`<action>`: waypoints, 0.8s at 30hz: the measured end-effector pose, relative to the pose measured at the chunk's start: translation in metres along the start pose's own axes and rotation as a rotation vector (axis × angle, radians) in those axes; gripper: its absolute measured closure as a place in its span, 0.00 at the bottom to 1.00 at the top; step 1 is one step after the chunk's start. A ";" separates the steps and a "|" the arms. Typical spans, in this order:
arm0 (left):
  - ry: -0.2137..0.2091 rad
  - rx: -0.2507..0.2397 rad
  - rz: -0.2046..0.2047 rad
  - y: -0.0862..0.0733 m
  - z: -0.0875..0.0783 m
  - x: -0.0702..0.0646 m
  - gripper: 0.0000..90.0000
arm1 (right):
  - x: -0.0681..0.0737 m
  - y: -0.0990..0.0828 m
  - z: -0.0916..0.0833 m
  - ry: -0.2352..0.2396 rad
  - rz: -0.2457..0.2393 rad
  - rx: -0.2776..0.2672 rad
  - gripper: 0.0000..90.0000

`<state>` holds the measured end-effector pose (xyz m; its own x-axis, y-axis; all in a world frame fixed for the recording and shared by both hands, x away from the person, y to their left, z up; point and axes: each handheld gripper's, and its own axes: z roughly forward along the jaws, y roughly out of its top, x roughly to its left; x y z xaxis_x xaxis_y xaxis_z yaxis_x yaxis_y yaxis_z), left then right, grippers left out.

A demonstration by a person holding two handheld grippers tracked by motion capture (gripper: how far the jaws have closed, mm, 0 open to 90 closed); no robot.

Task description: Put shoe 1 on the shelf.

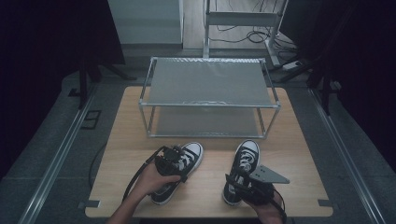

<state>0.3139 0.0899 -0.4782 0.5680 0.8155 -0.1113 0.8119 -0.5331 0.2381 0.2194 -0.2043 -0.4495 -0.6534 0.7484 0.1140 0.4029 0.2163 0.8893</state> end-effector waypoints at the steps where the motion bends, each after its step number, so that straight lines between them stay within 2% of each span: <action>1: 0.001 -0.003 -0.003 0.000 0.000 -0.001 0.13 | 0.000 0.000 0.000 -0.001 0.002 0.000 0.61; 2: 0.002 -0.006 -0.006 0.000 0.000 -0.001 0.13 | 0.000 0.000 0.000 -0.002 0.004 -0.002 0.61; 3: 0.006 0.006 0.009 0.000 0.000 0.000 0.13 | 0.000 0.000 0.000 -0.003 0.003 -0.001 0.61; 5: 0.001 -0.004 0.004 0.000 0.000 0.000 0.14 | 0.000 0.000 0.000 0.000 -0.001 0.003 0.61; 7: 0.001 0.003 0.021 0.000 -0.002 0.001 0.15 | 0.000 0.000 0.000 -0.003 0.002 -0.001 0.61; 8: -0.004 -0.018 0.010 -0.001 -0.001 0.000 0.15 | 0.000 0.000 0.000 -0.003 0.003 -0.001 0.61; 10: -0.008 -0.020 0.024 -0.001 -0.002 0.002 0.16 | -0.001 0.000 0.000 -0.004 0.004 -0.002 0.61; 15: -0.044 -0.038 0.064 0.000 -0.009 0.005 0.17 | -0.002 0.000 -0.001 -0.008 0.007 -0.005 0.61; 17: -0.082 -0.068 0.065 -0.001 -0.012 0.005 0.17 | -0.003 0.001 -0.002 -0.010 0.010 -0.008 0.61; 19: -0.116 -0.073 0.087 -0.001 -0.015 0.006 0.17 | -0.004 0.001 -0.003 -0.010 0.009 -0.010 0.61; 21: -0.138 -0.076 0.127 -0.001 -0.017 0.004 0.17 | -0.005 0.001 -0.003 -0.012 0.012 -0.012 0.61; 24: -0.130 -0.078 0.165 0.003 -0.020 0.000 0.17 | -0.005 0.001 -0.003 -0.014 0.011 -0.011 0.61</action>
<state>0.3135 0.0926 -0.4578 0.7089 0.6800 -0.1873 0.6966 -0.6334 0.3371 0.2216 -0.2097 -0.4483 -0.6398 0.7594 0.1181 0.4035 0.2011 0.8926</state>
